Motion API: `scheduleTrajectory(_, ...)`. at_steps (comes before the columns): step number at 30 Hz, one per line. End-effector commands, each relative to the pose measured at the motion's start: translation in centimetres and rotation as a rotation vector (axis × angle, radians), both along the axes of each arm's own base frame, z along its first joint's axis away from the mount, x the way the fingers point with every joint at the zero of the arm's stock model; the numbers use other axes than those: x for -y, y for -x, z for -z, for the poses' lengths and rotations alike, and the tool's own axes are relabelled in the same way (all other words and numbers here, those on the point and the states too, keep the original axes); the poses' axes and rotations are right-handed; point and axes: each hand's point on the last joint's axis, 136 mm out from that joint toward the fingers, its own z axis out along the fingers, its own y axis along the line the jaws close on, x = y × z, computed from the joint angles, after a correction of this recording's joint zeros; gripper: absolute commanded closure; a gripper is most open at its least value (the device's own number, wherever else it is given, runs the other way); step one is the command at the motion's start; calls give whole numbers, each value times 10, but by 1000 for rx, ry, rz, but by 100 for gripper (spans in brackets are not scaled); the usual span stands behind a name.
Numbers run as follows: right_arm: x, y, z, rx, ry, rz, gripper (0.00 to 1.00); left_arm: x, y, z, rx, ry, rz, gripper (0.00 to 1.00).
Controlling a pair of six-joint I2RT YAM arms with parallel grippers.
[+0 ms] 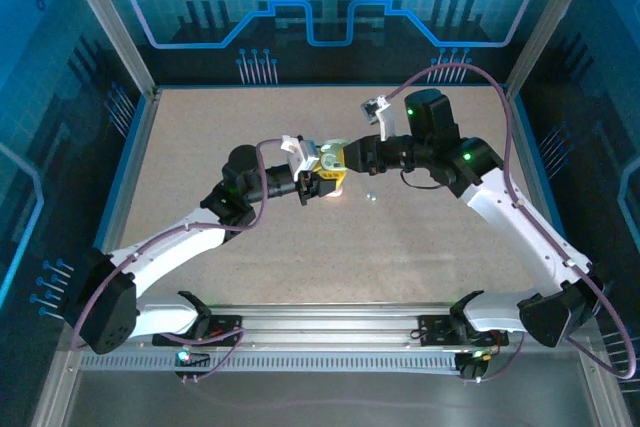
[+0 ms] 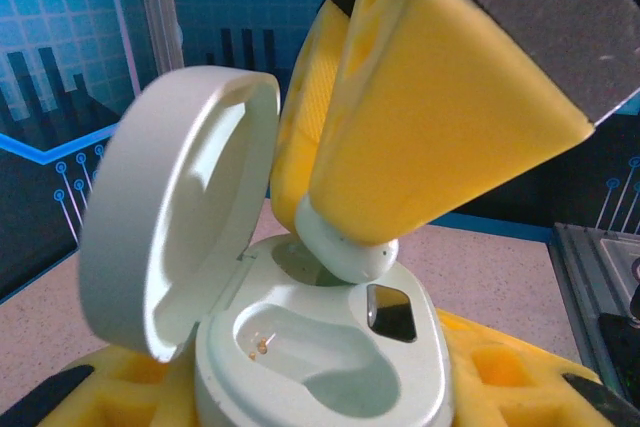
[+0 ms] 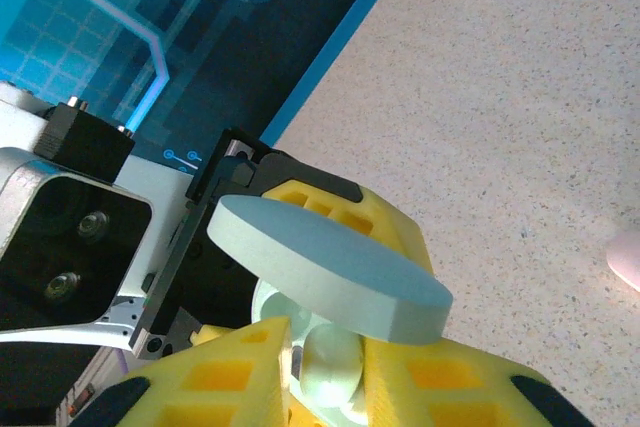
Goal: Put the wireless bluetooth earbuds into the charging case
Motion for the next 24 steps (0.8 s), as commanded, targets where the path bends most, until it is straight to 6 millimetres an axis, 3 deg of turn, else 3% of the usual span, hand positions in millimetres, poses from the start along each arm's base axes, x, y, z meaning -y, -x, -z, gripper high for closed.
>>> scheduleTrajectory(1,6,1,-1,35,58,24,72,6,10,-23,61,57,52,73)
scheduleTrajectory(15,9,5,-13,48,51,31,65,6,6,-16,42,44,35,73)
scheduleTrajectory(24,8,16,-26,61,11,-8,54,4,1,-10,27,26,3,73)
